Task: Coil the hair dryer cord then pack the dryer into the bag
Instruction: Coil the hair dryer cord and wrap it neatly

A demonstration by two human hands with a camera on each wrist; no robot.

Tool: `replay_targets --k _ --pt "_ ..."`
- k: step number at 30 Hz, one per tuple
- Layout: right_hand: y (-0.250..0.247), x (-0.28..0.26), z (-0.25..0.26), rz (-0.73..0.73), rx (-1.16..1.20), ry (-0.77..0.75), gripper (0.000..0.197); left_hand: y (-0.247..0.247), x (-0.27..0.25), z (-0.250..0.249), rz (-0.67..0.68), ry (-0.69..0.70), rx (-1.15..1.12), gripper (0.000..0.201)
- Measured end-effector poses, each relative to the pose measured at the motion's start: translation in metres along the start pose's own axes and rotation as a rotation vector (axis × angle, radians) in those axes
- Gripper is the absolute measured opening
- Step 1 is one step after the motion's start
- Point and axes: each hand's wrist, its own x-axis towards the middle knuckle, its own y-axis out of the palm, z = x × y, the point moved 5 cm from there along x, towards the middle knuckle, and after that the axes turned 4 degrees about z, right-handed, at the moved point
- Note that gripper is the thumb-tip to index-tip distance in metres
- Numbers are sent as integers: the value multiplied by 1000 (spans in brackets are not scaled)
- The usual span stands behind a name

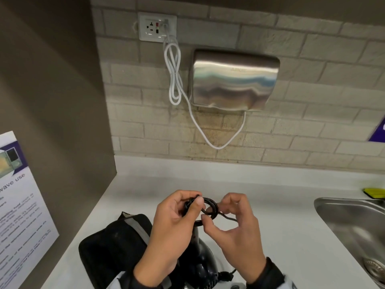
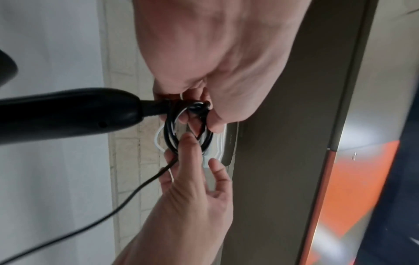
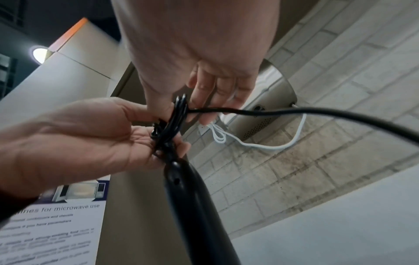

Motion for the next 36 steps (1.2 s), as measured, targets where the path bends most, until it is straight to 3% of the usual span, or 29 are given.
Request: replay_targets --k 2,4,6,9,13,17,20,24,28,32,36 --pt "1 -3 6 -51 -203 -236 25 3 1 0 26 -51 -90 11" --pt "3 -7 7 -102 -363 -377 12 4 2 0 42 -96 -157 14" --pt "3 -11 7 -152 -492 -412 9 4 4 2 52 -126 -193 14" --pt "8 -14 6 -116 -518 -345 12 4 6 4 67 -96 -197 15" --pt "7 -7 -1 34 -134 72 13 3 11 5 99 25 -100 22" --pt "-4 4 -7 168 296 514 33 -1 20 8 115 168 133 13" --pt "-11 7 -8 301 635 714 45 -2 25 9 114 234 252 9" --pt "-30 11 -11 317 907 700 41 -5 32 12 70 249 256 13" --pt "-40 8 -11 227 1107 636 61 -1 27 9 134 285 325 24" --pt "-46 5 -8 227 1211 625 71 -3 26 6 172 369 458 18" --pt "-60 12 -5 181 1257 479 62 -9 26 6 275 317 454 29"
